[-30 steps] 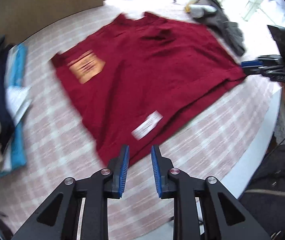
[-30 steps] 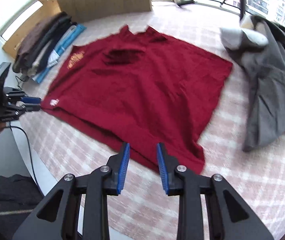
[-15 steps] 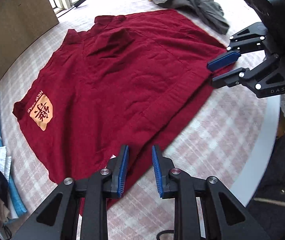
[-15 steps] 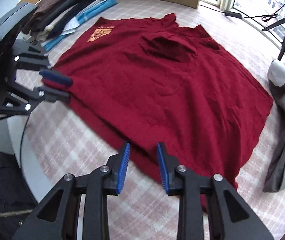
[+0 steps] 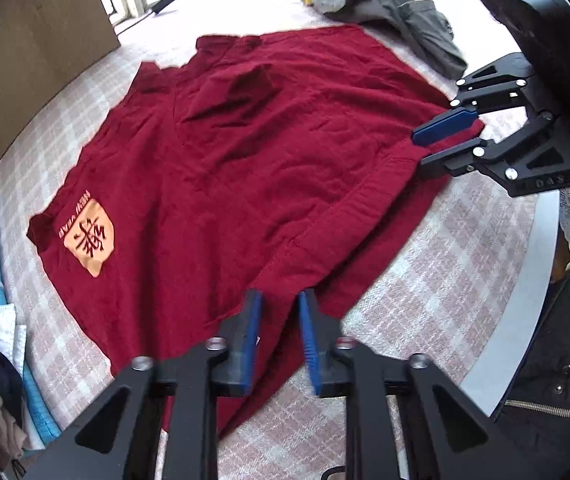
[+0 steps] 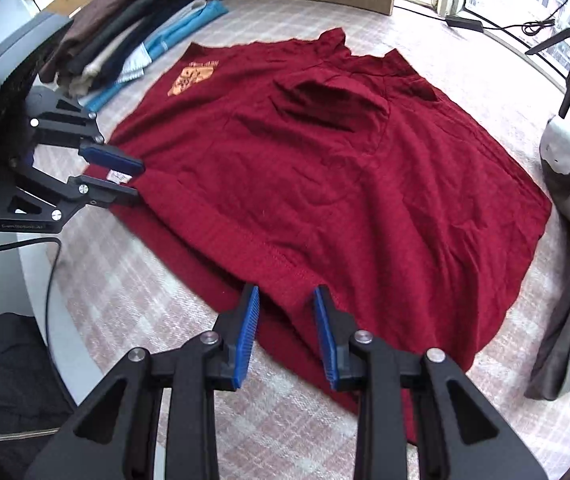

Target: Fold clothes

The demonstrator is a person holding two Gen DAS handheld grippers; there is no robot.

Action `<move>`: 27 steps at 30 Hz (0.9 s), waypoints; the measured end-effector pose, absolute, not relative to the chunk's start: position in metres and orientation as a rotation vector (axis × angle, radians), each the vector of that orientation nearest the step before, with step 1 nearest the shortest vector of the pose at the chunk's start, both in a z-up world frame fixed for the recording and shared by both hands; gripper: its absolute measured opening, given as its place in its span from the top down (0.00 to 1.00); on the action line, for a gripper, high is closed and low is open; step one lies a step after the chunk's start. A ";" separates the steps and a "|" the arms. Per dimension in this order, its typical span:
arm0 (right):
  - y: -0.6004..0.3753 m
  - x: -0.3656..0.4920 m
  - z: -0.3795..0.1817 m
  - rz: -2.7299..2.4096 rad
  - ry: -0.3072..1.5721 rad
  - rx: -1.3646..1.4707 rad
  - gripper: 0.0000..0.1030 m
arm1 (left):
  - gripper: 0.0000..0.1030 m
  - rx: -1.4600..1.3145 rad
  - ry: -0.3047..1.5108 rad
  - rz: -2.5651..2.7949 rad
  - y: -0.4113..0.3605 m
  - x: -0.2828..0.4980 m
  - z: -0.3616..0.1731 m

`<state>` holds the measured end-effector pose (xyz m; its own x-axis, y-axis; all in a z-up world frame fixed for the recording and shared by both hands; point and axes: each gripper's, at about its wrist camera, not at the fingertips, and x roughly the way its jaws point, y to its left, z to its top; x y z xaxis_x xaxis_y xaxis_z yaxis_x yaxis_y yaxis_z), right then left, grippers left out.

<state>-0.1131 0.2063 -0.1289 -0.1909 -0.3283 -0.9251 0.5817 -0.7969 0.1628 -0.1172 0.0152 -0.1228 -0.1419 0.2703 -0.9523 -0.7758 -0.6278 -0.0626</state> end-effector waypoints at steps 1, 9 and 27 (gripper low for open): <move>0.208 -0.115 -0.129 -2.028 0.291 1.498 0.80 | 0.91 -1.400 0.596 1.851 0.014 -0.118 -0.122; 0.215 -0.118 -0.129 -2.019 0.254 1.482 0.95 | 0.99 -1.369 0.568 1.861 -0.002 -0.109 -0.105; 0.285 -0.132 -0.113 -2.157 -0.091 1.508 0.79 | 0.84 -1.490 0.381 2.040 -0.095 -0.139 -0.094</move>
<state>-0.1317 0.2852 -0.1132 -0.2596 -0.4354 -0.8620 0.3615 -0.8715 0.3313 -0.1391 -0.0953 -0.0939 -0.2093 0.2828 -0.9361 -0.6019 -0.7917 -0.1046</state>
